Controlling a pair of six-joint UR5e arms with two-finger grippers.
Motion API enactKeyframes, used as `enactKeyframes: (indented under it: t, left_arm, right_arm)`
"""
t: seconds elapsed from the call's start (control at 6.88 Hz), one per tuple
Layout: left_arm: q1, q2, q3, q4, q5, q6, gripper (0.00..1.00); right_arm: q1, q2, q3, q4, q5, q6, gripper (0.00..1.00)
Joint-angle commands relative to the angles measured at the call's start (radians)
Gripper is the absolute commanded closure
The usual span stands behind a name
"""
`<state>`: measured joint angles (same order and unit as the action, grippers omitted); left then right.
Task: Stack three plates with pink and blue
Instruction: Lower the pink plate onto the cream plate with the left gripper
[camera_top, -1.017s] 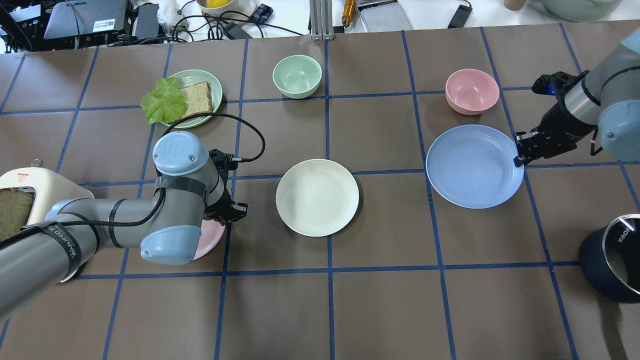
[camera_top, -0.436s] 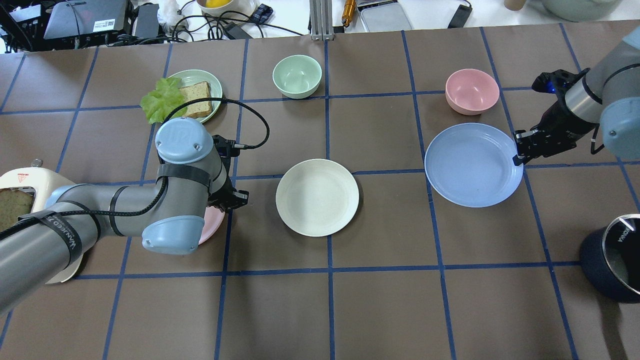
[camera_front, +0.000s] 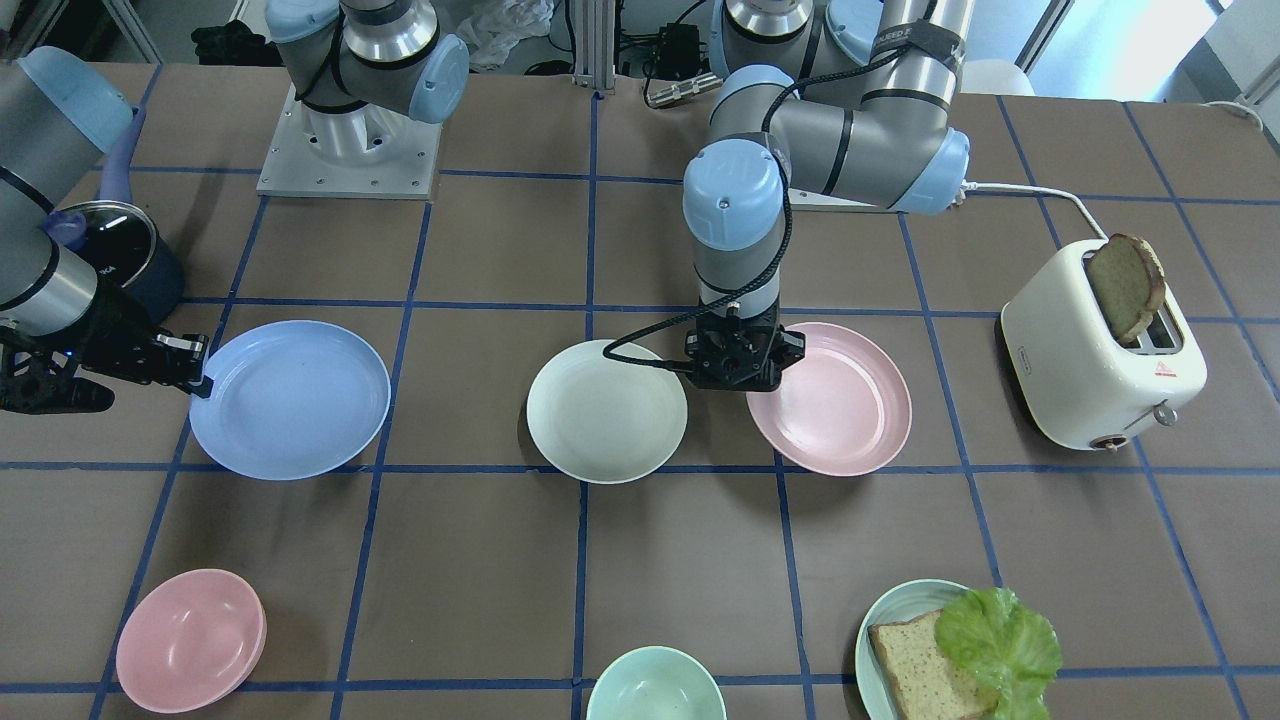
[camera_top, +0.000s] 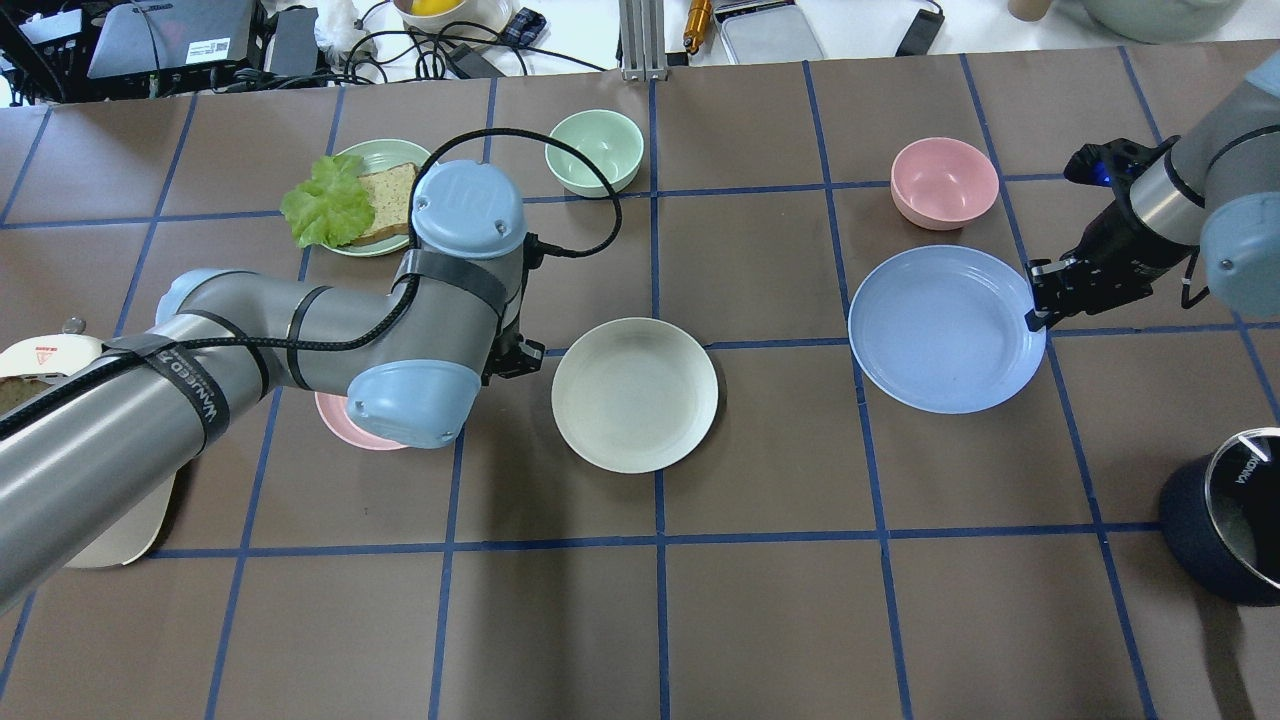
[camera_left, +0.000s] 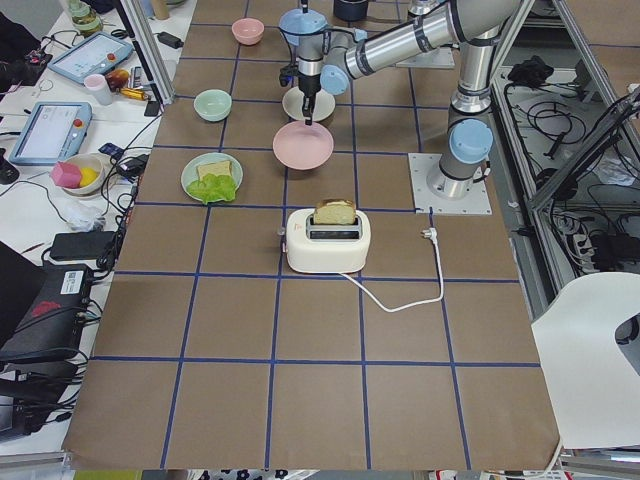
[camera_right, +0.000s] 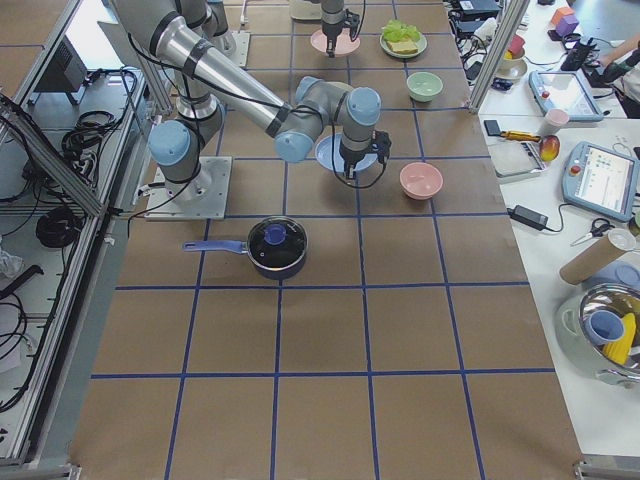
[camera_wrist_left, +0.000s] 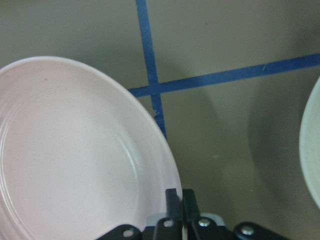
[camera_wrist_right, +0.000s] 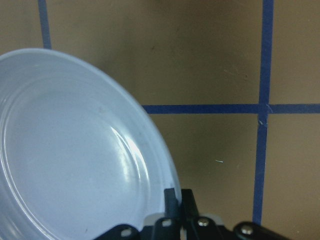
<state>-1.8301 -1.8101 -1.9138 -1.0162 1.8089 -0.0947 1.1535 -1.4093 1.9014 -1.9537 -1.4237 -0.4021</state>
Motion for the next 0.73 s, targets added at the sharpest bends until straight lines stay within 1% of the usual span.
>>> enactKeyframes:
  t: [0.0, 0.15, 0.29, 0.44, 0.58]
  left_arm:
    - [-0.078, -0.060, 0.085, -0.027, -0.002, -0.113, 1.00]
    - [-0.104, -0.083, 0.126, -0.036, -0.002, -0.115, 1.00]
    - [-0.124, -0.113, 0.181, -0.086, -0.014, -0.122, 1.00]
    - [-0.139, -0.153, 0.249, -0.154, -0.020, -0.198, 1.00]
    - [-0.176, -0.203, 0.309, -0.194, -0.019, -0.254, 1.00]
  right_arm:
    - [0.000, 0.001, -0.001, -0.001, -0.009, 0.006, 1.00]
    - [0.000, 0.004, -0.011, 0.001, -0.015, 0.009, 1.00]
    - [0.000, 0.006, -0.018, 0.003, -0.015, 0.009, 1.00]
    - [0.000, 0.007, -0.018, 0.006, -0.017, 0.011, 1.00]
    - [0.000, 0.007, -0.018, 0.007, -0.015, 0.011, 1.00]
